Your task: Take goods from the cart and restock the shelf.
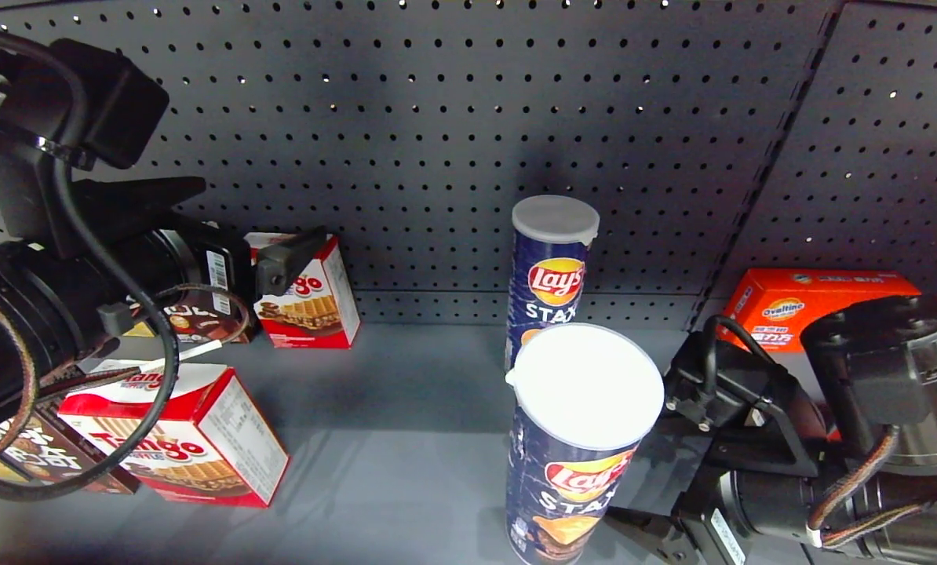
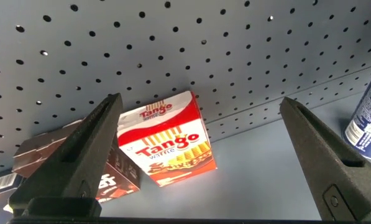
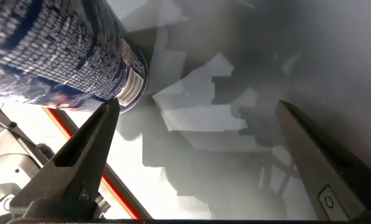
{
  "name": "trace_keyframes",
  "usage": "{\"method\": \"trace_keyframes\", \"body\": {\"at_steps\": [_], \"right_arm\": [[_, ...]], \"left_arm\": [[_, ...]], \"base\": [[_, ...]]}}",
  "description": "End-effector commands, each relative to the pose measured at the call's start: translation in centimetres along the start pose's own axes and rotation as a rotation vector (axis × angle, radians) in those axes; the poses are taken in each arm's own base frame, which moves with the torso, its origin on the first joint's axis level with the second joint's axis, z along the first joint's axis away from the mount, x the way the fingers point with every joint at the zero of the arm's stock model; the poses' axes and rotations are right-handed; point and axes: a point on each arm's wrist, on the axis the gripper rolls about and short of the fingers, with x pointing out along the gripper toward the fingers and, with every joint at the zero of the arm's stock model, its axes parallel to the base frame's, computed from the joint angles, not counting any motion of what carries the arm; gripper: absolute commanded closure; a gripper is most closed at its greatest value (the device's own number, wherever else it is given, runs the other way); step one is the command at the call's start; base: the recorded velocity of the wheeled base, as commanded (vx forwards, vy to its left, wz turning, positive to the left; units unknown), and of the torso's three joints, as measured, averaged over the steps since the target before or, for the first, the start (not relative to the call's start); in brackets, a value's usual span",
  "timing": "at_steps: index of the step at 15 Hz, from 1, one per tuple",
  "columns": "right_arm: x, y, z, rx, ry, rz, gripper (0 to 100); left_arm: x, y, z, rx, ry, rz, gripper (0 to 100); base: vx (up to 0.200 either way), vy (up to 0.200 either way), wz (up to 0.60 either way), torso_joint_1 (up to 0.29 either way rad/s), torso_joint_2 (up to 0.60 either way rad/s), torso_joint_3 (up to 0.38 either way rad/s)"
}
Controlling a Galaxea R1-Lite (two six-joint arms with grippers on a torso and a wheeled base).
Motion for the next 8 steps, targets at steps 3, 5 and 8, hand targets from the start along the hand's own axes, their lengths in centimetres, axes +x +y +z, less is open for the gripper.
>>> {"method": "trace_keyframes", "body": {"at_steps": [3,5,8], "right_arm": [[0.1,0.0,0.1,0.000,-0.004,-0.003,0],[-0.8,-0.9,0.9,0.027,-0.084,-0.039,0],[-4.9,-4.5,1.8,0.114,-0.222,-0.192,0]], "left_arm": [[0.0,0.1,-0.1,0.001,0.004,0.003,0],[0.0,0.1,0.0,0.000,-0.001,0.004,0],[-0.2,0.2,0.5,0.007,-0.018,0.009,0]], "base": [[0.000,0.000,0.00,0.000,0.00,0.000],[0.000,0.000,0.00,0.000,0.00,0.000],[0.000,0.000,0.00,0.000,0.00,0.000]]}}
